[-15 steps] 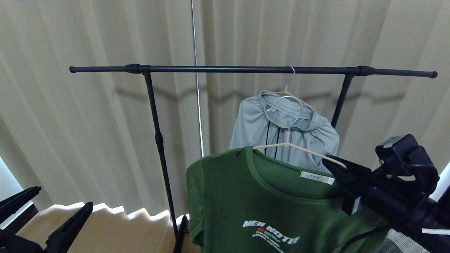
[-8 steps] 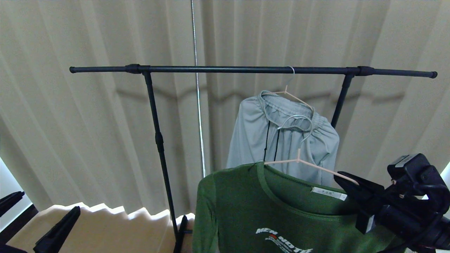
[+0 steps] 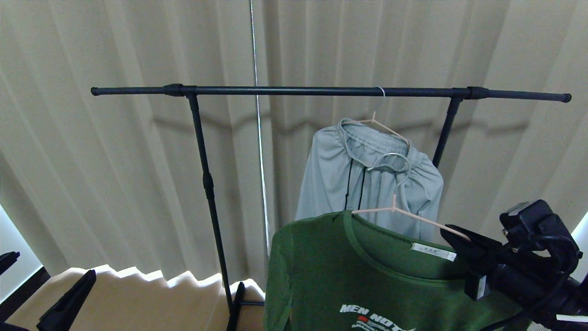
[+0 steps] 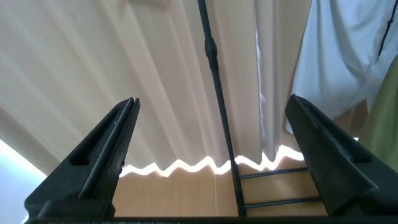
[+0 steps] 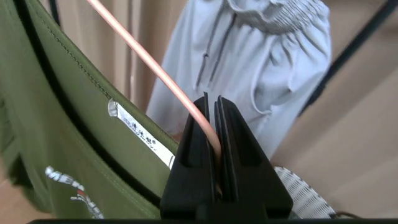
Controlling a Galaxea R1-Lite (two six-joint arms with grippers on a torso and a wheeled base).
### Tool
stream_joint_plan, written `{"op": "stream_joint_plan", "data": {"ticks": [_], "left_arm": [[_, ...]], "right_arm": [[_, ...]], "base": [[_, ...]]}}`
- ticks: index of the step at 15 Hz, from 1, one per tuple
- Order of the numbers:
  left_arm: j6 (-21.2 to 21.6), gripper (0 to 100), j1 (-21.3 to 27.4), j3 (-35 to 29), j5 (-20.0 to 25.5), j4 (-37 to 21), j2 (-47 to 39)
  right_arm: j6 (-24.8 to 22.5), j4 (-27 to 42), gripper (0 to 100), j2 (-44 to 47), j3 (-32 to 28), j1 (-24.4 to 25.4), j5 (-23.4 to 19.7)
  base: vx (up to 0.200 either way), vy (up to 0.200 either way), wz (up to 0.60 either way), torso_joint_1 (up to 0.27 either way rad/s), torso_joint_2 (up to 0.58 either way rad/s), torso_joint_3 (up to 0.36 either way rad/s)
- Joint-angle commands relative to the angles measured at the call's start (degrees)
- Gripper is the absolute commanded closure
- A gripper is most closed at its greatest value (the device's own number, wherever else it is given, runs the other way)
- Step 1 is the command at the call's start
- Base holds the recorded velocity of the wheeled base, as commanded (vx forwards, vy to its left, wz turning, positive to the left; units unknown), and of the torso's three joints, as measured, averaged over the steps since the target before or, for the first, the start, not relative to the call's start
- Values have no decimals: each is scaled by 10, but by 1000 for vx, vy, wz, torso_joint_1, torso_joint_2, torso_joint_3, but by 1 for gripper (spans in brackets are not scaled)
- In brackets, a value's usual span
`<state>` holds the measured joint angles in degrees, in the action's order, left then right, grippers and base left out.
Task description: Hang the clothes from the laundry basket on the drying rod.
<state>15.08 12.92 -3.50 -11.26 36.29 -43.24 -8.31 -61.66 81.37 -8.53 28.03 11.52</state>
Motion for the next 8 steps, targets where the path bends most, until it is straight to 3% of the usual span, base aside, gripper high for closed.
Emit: {"op": "stream_joint_plan", "data": {"ticks": [1, 7, 8], "left_arm": [[2, 0, 0, 7, 0, 0, 1], [0, 0, 1, 7, 1, 0, 1], [0, 0, 1, 8, 1, 0, 1]], "right_arm": [[0, 0, 100, 3, 1, -2, 2], [1, 0, 100, 2, 1, -2, 14], [1, 0, 100, 2, 1, -2, 14]], "base": [[0, 0, 0, 0, 0, 0], [0, 0, 0, 0, 0, 0], [200, 0, 0, 7, 7, -7]]}}
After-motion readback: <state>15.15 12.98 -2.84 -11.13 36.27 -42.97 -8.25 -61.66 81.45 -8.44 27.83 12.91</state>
